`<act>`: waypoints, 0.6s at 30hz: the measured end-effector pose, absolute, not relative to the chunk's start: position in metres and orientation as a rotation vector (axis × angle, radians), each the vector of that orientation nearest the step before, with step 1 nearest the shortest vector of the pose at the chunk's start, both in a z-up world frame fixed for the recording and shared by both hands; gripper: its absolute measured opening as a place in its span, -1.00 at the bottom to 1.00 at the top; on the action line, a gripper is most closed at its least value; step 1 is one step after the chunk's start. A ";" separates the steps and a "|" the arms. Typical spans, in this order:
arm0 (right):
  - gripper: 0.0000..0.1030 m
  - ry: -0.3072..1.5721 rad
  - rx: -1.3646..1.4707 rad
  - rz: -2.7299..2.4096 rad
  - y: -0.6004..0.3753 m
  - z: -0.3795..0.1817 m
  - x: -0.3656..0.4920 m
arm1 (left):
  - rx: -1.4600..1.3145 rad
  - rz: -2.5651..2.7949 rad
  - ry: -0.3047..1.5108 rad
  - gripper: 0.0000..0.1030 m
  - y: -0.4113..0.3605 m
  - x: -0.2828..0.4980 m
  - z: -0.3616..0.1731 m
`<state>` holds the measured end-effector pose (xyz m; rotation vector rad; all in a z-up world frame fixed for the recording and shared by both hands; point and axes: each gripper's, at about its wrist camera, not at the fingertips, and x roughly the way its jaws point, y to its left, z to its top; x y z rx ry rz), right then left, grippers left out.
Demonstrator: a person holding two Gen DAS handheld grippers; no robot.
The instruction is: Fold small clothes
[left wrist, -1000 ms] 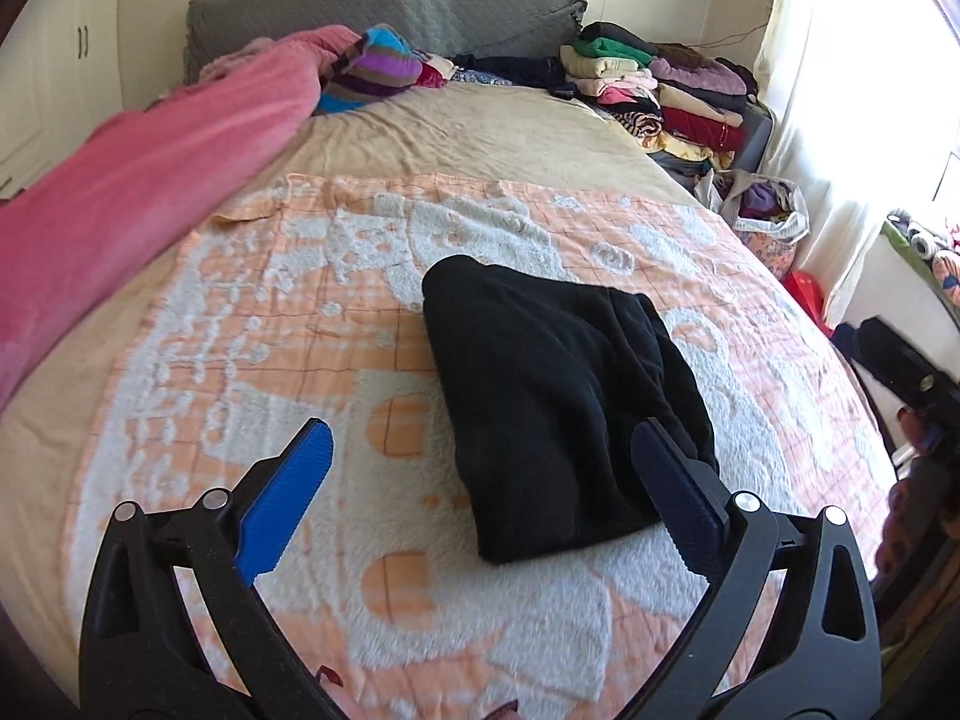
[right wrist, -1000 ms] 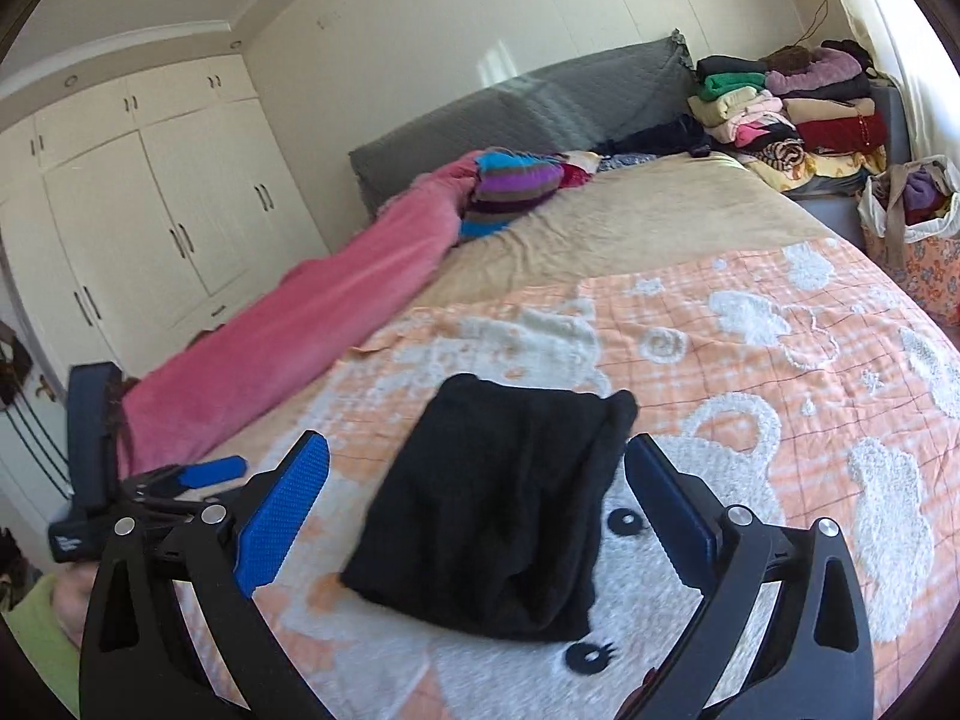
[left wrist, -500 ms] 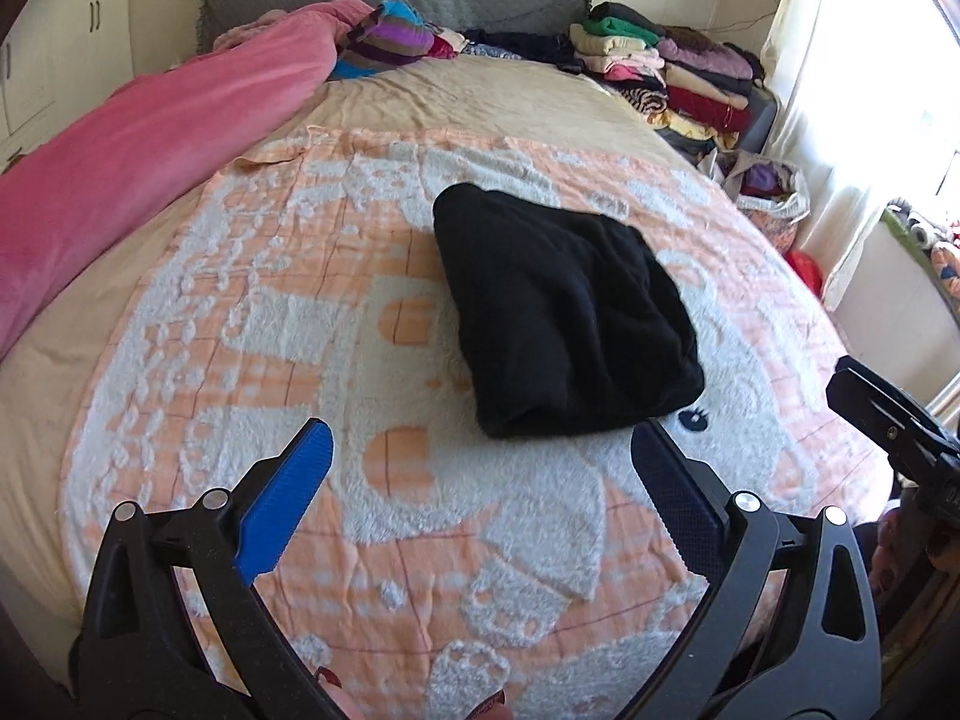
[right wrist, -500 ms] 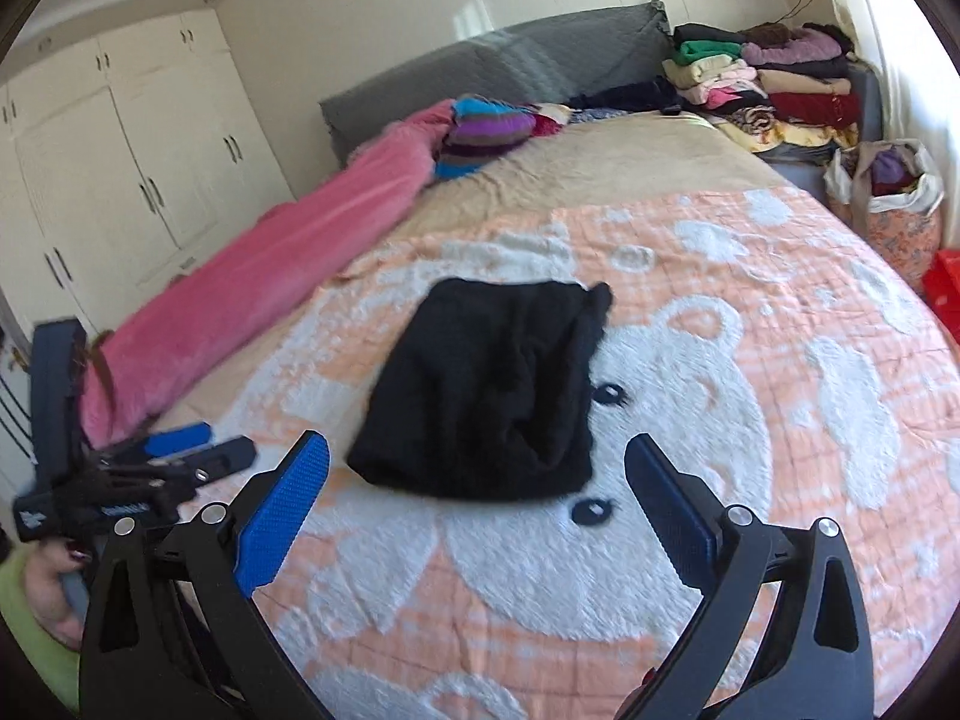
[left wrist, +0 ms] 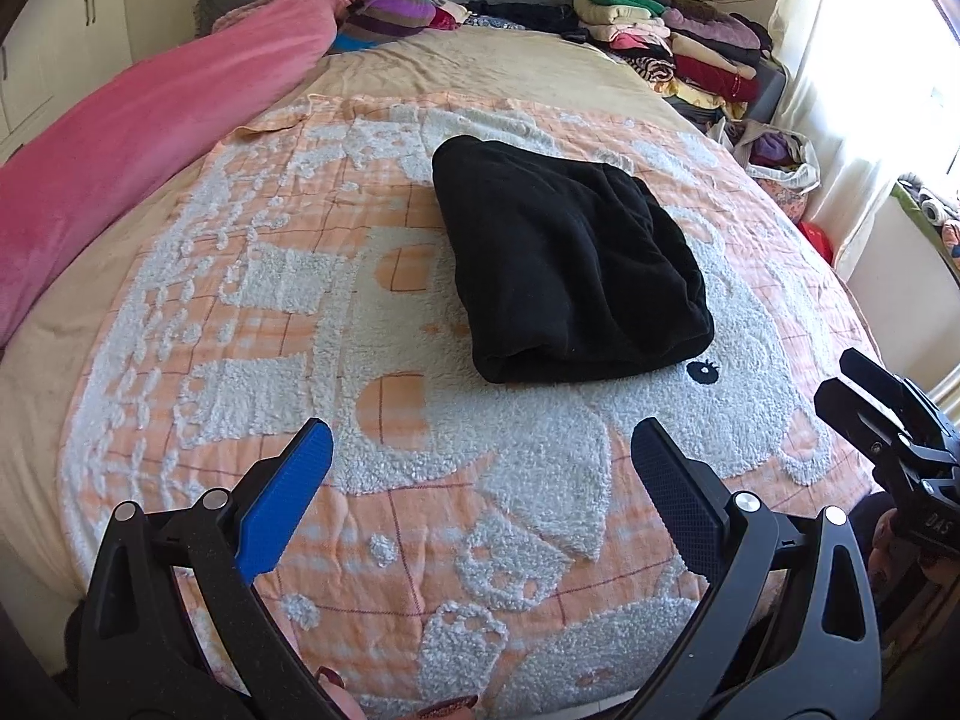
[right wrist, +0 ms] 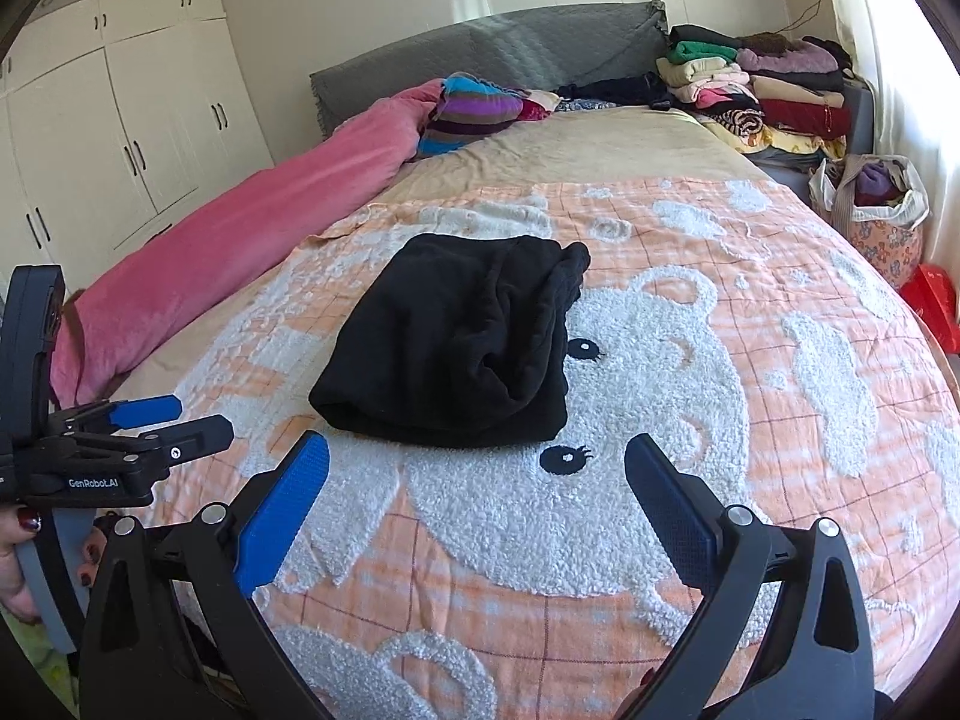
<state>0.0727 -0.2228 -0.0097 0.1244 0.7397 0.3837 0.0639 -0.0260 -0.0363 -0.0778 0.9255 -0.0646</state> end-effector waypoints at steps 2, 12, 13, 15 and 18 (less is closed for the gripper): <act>0.91 0.746 0.125 0.388 -0.222 -0.011 0.073 | -0.078 -0.060 0.930 0.82 -0.026 0.064 -0.037; 0.91 0.755 0.109 0.379 -0.221 -0.013 0.072 | -0.077 -0.052 0.940 0.82 -0.027 0.065 -0.037; 0.91 0.754 0.108 0.378 -0.221 -0.013 0.072 | -0.080 -0.053 0.938 0.82 -0.027 0.065 -0.036; 0.91 0.749 0.105 0.374 -0.222 -0.012 0.071 | -0.082 -0.050 0.936 0.82 -0.026 0.065 -0.035; 0.91 0.748 0.102 0.368 -0.223 -0.011 0.070 | -0.082 -0.042 0.941 0.82 -0.026 0.065 -0.034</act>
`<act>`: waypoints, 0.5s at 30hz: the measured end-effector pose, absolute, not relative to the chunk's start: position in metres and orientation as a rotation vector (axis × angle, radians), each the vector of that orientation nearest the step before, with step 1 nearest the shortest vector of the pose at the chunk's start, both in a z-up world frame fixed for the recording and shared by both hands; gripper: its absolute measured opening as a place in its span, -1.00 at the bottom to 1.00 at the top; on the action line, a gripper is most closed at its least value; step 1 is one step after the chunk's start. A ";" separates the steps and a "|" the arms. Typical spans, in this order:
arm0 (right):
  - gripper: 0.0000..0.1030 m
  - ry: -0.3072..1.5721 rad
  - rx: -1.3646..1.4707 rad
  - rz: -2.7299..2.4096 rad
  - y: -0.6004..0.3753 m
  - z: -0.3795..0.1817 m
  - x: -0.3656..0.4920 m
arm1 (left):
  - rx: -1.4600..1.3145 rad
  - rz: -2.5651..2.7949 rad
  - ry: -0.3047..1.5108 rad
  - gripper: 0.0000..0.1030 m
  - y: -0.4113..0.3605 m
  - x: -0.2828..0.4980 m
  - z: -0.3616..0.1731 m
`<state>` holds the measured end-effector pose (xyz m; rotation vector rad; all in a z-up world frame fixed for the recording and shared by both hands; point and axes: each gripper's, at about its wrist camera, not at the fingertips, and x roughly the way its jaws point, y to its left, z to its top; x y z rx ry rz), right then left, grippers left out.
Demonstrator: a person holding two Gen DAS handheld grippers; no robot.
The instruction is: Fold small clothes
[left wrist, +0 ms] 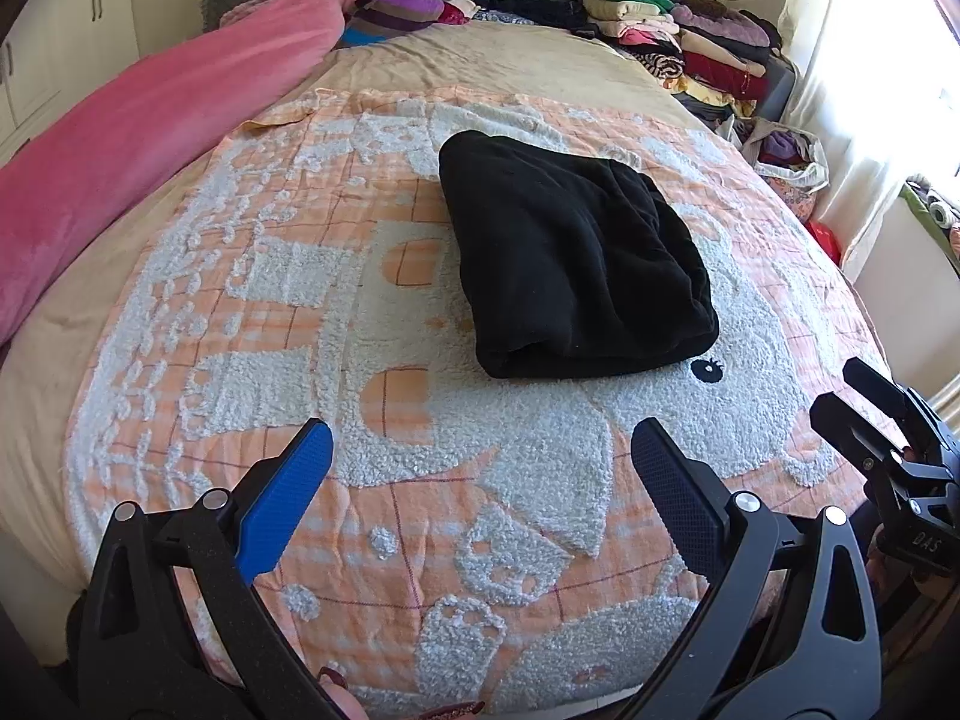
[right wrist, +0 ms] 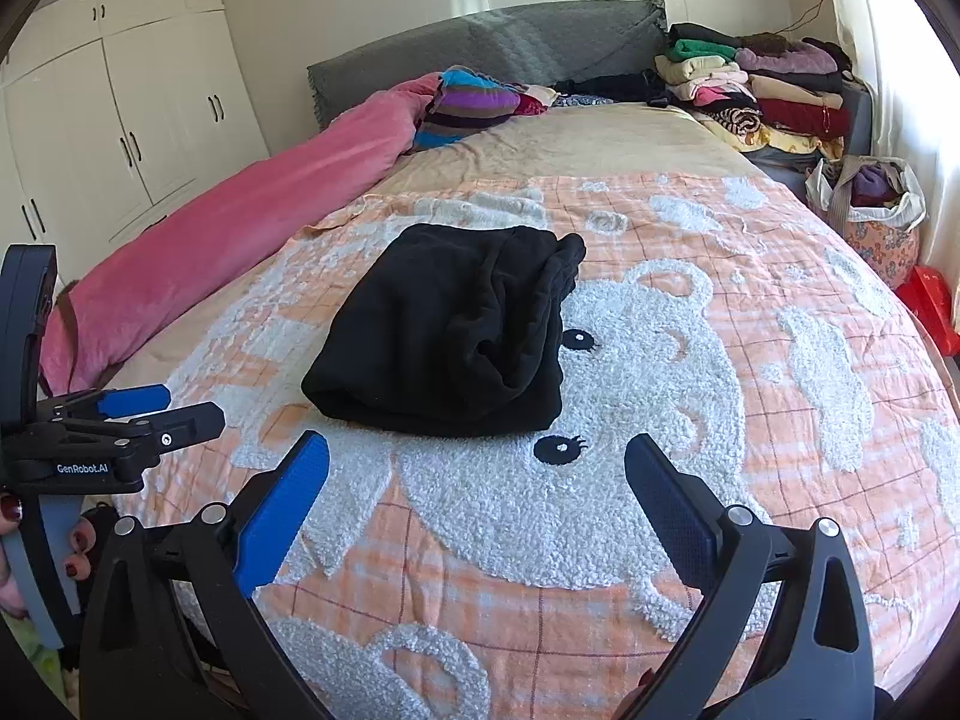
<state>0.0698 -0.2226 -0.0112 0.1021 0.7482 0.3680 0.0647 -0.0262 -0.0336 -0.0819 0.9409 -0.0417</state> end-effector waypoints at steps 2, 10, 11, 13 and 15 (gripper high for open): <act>0.91 0.749 0.104 0.364 -0.224 -0.011 0.069 | -0.078 -0.038 0.947 0.82 -0.026 0.065 -0.033; 0.91 0.750 0.098 0.348 -0.227 -0.009 0.063 | -0.076 -0.038 0.938 0.82 -0.026 0.063 -0.029; 0.91 0.749 0.096 0.348 -0.227 -0.008 0.062 | -0.076 -0.038 0.938 0.82 -0.026 0.063 -0.029; 0.91 0.748 0.092 0.347 -0.227 -0.008 0.062 | -0.073 -0.038 0.937 0.82 -0.026 0.063 -0.029; 0.91 0.745 0.087 0.346 -0.226 -0.006 0.060 | -0.068 -0.036 0.936 0.82 -0.026 0.063 -0.028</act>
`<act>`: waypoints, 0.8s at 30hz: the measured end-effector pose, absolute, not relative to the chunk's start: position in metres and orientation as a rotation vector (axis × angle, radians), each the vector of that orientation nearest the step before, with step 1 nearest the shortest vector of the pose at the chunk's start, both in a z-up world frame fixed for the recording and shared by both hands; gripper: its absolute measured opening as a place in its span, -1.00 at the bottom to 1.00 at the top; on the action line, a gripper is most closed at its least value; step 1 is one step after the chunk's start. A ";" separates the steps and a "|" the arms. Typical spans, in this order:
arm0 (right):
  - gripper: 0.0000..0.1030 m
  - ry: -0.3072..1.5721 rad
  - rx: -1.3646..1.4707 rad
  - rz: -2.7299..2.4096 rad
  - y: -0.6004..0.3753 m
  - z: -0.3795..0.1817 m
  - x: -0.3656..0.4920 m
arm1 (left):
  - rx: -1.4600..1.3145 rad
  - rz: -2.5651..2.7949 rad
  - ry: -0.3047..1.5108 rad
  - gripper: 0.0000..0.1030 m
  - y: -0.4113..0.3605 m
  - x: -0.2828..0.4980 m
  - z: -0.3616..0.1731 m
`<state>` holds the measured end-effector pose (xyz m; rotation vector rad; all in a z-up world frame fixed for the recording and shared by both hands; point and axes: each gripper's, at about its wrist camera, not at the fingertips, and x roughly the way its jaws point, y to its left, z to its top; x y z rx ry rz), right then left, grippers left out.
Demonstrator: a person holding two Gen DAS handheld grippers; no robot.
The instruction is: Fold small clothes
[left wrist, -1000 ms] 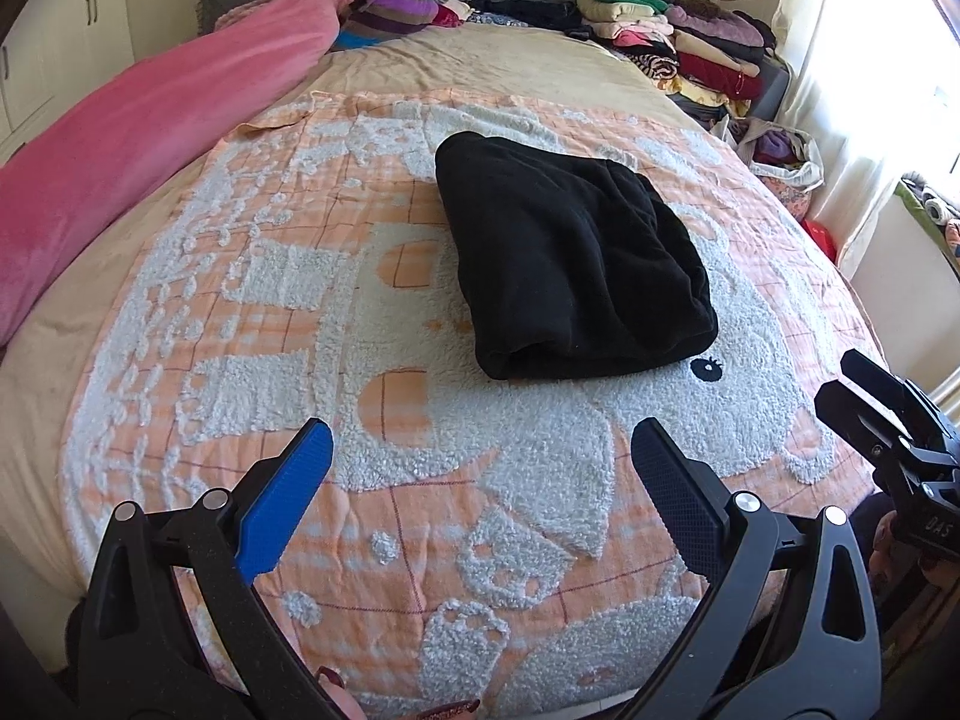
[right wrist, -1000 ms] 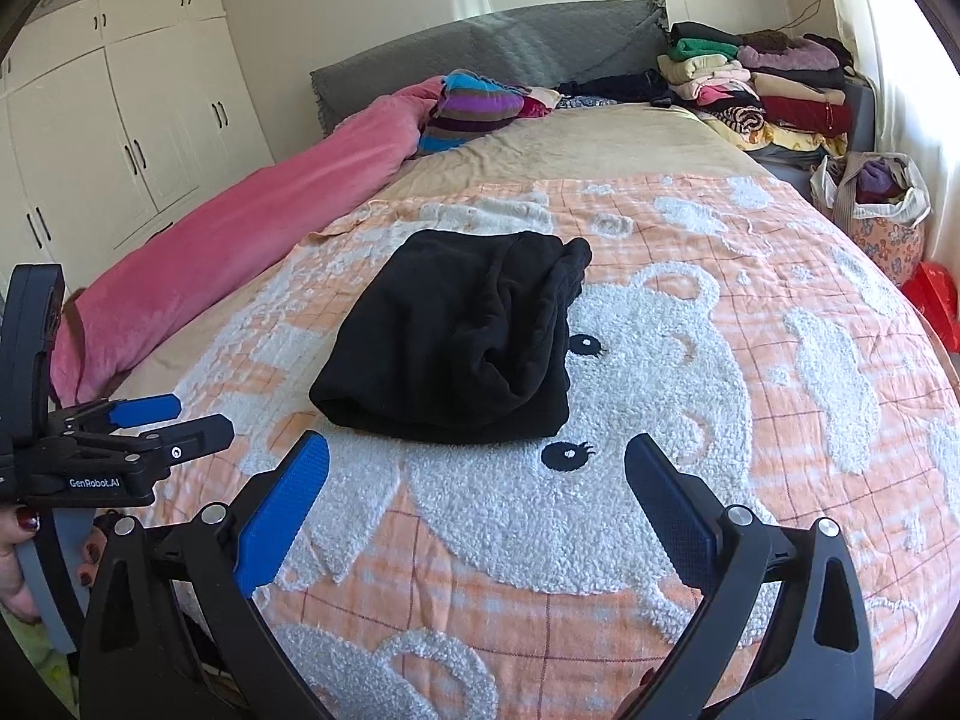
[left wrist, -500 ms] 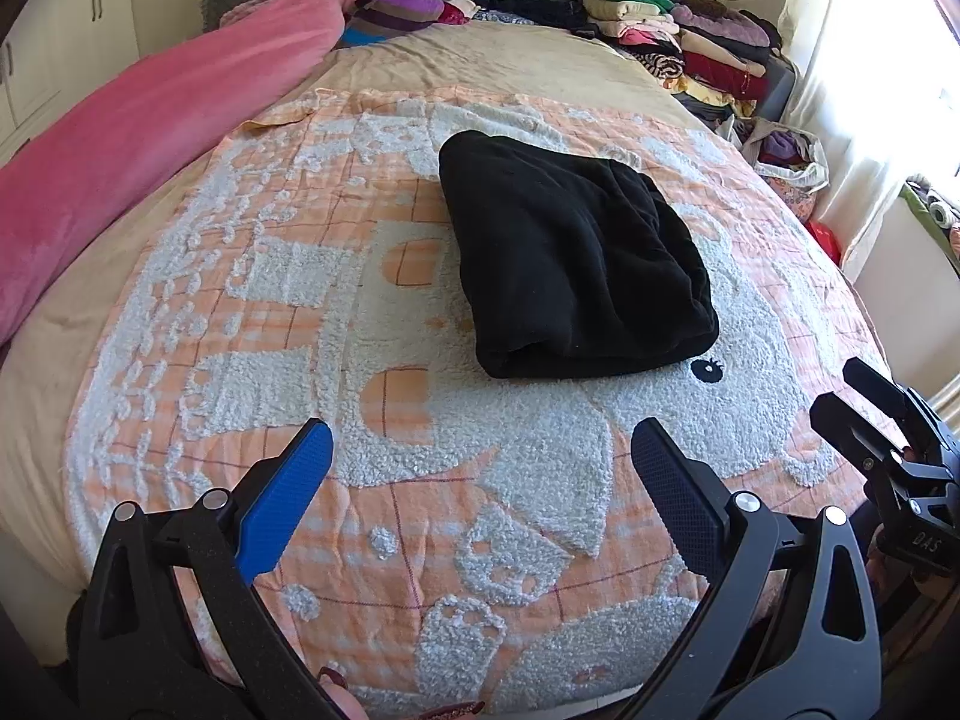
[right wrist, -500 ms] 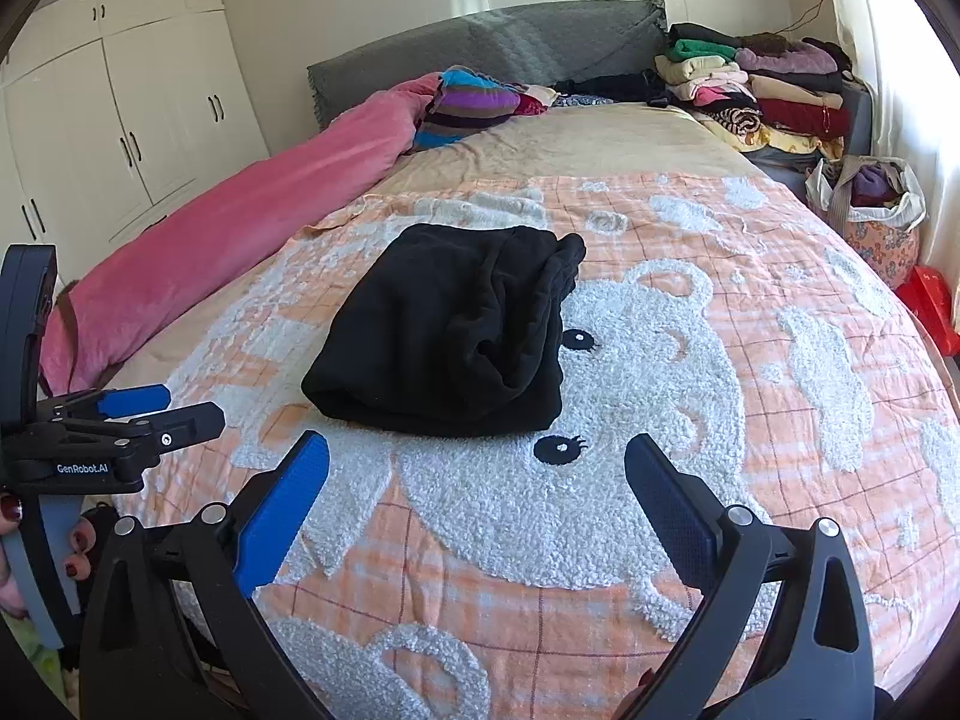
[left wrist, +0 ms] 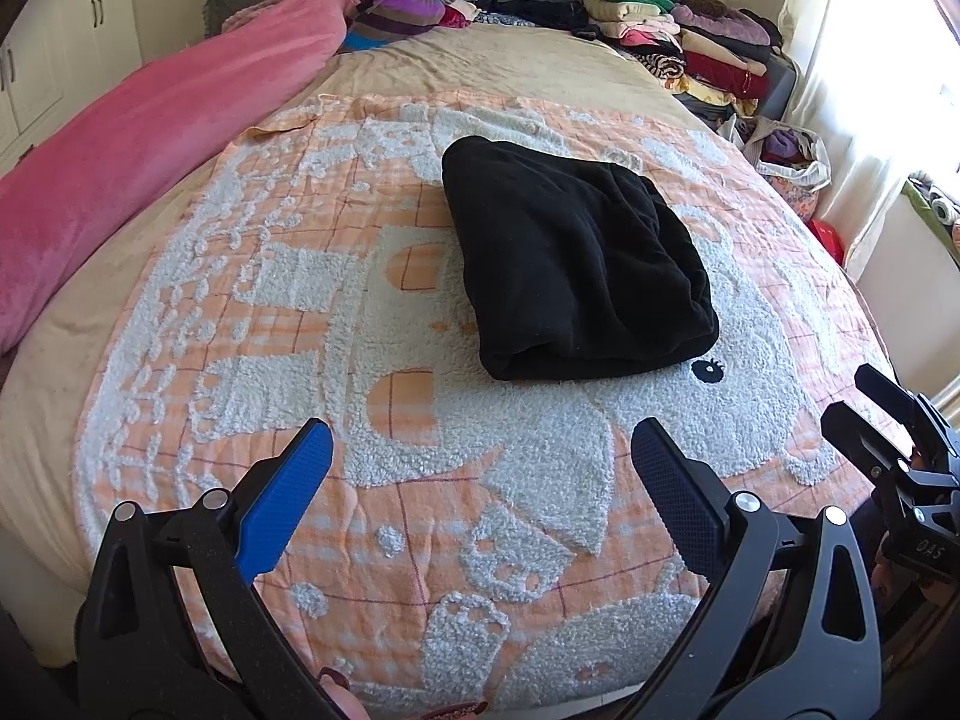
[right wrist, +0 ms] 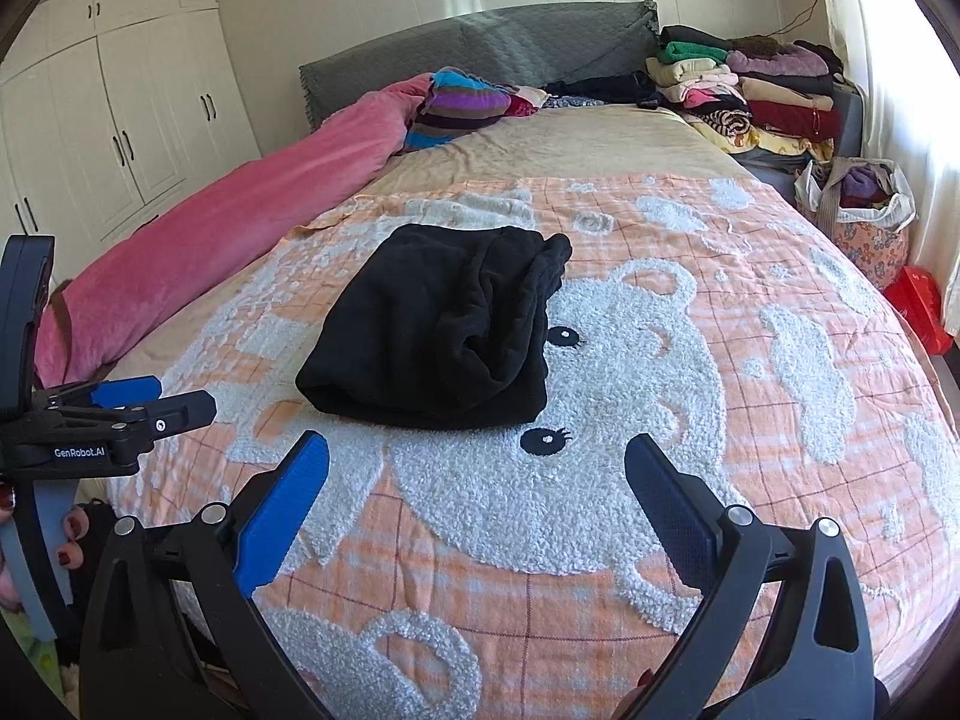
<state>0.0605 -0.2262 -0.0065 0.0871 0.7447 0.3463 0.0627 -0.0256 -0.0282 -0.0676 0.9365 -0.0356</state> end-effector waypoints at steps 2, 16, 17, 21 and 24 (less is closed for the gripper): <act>0.91 0.744 0.084 0.345 -0.226 -0.006 0.060 | -0.068 -0.035 0.936 0.82 -0.026 0.062 -0.027; 0.91 0.744 0.065 0.339 -0.224 -0.004 0.059 | -0.056 -0.016 0.923 0.82 -0.026 0.061 -0.023; 0.91 0.745 0.064 0.338 -0.224 -0.004 0.060 | -0.057 -0.014 0.923 0.82 -0.026 0.061 -0.023; 0.91 0.747 0.062 0.336 -0.224 -0.004 0.060 | -0.054 -0.012 0.924 0.82 -0.026 0.061 -0.023; 0.91 0.747 0.063 0.335 -0.224 -0.005 0.059 | -0.054 -0.010 0.923 0.82 -0.026 0.061 -0.023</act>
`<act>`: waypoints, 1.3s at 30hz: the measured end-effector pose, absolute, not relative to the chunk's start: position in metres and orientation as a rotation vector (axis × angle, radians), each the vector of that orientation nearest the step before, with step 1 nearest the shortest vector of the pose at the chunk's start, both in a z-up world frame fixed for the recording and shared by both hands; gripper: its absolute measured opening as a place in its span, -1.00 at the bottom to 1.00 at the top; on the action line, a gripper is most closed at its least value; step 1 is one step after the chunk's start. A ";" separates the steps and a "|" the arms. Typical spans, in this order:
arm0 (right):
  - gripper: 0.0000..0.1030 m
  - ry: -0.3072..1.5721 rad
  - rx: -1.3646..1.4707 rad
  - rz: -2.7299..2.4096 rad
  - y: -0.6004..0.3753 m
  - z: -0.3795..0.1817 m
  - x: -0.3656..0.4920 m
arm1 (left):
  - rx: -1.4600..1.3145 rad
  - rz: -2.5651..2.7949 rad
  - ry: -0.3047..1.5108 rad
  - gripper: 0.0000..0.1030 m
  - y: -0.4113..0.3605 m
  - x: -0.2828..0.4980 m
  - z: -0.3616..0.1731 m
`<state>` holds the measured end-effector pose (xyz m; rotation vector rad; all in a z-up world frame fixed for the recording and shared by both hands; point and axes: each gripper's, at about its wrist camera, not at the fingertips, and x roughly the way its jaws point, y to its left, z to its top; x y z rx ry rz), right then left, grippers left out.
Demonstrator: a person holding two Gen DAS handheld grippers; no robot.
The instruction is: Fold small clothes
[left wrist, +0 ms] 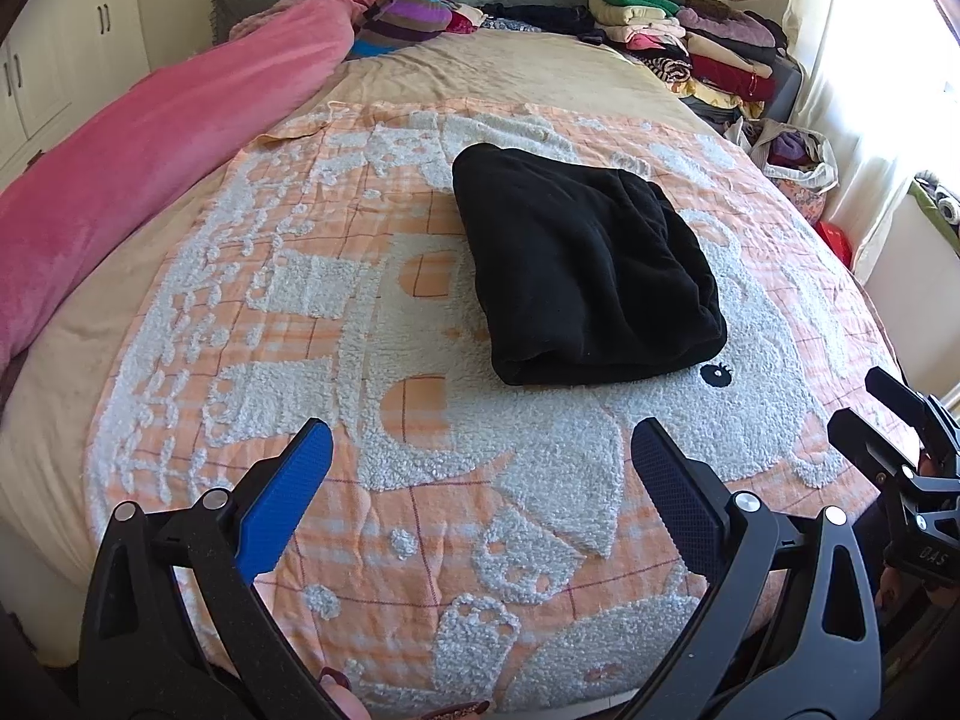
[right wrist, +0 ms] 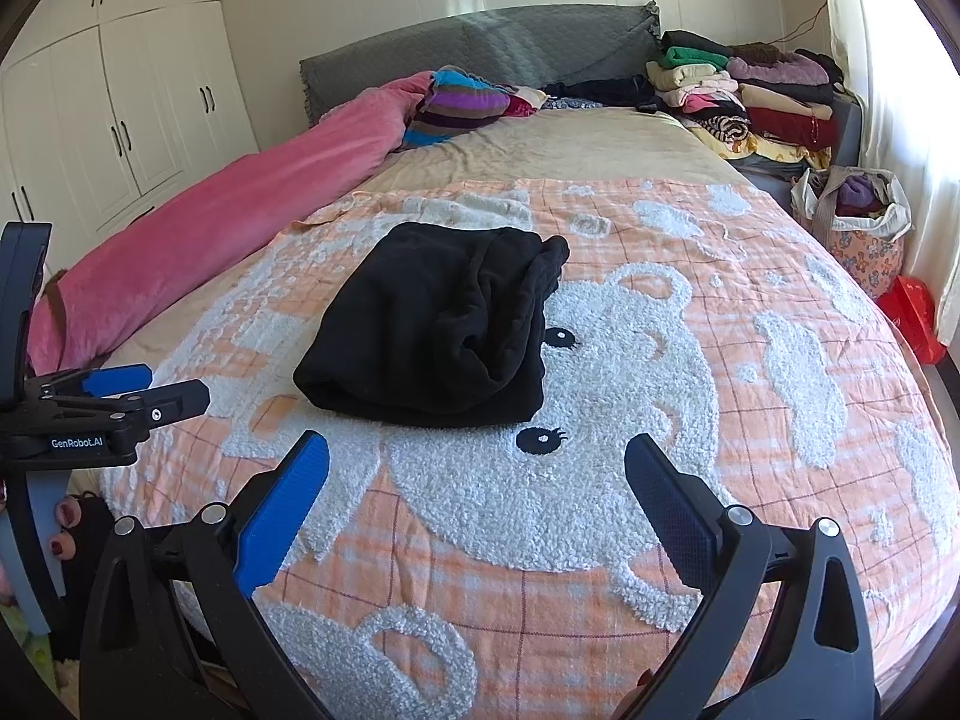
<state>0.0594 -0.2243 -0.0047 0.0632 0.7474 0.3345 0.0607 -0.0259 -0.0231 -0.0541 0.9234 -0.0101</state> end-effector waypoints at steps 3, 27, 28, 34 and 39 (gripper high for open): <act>0.91 0.749 0.058 0.332 -0.224 -0.004 0.059 | -0.053 -0.009 0.923 0.82 -0.026 0.061 -0.023; 0.91 0.756 0.047 0.298 -0.227 -0.002 0.056 | -0.051 -0.012 0.919 0.82 -0.025 0.059 -0.022; 0.91 0.756 0.047 0.296 -0.227 -0.002 0.055 | -0.050 -0.012 0.920 0.82 -0.026 0.059 -0.022; 0.91 0.756 0.049 0.279 -0.232 -0.001 0.054 | -0.035 0.006 0.934 0.82 -0.028 0.058 -0.024; 0.91 0.749 0.089 0.209 -0.253 0.002 0.050 | -0.037 0.054 0.947 0.82 -0.022 0.059 -0.024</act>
